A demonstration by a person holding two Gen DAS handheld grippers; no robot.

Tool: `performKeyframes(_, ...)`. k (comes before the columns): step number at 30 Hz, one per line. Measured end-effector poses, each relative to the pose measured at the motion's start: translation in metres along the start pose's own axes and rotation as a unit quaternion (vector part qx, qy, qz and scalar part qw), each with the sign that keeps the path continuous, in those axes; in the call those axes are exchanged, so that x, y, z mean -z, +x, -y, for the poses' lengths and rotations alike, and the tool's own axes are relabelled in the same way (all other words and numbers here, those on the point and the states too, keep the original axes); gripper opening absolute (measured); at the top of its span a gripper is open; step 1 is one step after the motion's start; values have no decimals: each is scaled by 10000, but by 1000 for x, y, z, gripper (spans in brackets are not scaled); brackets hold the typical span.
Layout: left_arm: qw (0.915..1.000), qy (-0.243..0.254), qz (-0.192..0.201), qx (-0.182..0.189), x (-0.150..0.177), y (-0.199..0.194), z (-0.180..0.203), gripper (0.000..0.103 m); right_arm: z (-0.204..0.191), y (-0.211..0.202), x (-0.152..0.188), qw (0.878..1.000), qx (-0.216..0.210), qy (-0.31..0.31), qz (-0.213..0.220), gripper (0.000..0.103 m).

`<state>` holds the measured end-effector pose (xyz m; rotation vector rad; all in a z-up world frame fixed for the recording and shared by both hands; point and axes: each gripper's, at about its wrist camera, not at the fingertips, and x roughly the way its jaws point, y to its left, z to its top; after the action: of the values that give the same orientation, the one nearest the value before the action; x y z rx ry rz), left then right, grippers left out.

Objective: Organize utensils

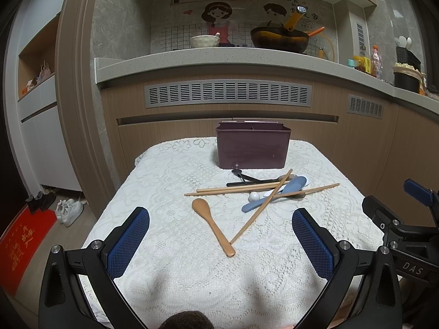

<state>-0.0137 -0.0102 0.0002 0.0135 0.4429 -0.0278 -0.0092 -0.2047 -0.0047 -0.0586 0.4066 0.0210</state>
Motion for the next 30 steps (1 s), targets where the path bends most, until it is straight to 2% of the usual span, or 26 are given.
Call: performKeyframes(30,9999,-7,-133,10,5,3,-1,103,0,2,-2,10000,-29,40,-37,103)
